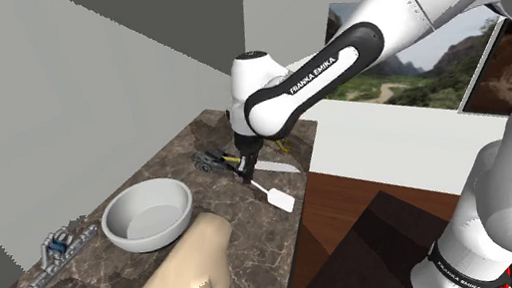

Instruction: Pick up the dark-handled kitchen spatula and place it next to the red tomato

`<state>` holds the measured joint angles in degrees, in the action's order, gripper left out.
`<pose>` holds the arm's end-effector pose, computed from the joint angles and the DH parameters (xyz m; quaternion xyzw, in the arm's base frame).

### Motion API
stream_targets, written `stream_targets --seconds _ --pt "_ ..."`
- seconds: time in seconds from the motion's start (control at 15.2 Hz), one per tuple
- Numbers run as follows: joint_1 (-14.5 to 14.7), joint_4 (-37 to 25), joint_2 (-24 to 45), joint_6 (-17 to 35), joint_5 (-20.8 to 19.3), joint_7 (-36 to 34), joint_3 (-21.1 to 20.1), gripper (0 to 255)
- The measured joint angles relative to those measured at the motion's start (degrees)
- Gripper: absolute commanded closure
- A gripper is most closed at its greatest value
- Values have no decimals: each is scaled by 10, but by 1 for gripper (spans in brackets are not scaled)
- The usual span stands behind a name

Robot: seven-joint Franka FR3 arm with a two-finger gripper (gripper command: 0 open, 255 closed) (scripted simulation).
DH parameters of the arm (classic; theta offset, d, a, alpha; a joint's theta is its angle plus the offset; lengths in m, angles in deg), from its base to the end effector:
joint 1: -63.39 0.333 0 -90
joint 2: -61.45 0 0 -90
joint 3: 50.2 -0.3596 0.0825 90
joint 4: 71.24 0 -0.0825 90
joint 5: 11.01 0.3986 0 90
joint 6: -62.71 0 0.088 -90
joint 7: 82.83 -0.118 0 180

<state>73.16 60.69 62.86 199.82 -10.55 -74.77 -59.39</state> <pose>0.5045 0.1733 0.3651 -0.9725 -0.2306 -0.0324 0.0079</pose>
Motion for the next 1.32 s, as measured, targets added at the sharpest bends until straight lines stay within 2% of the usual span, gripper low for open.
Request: stream_targets --seconds 1.12,1.32 --pt "0 -61 -68 -128 12 7 1 255" --pt "13 -60 -73 -133 13 -22 -15 255"
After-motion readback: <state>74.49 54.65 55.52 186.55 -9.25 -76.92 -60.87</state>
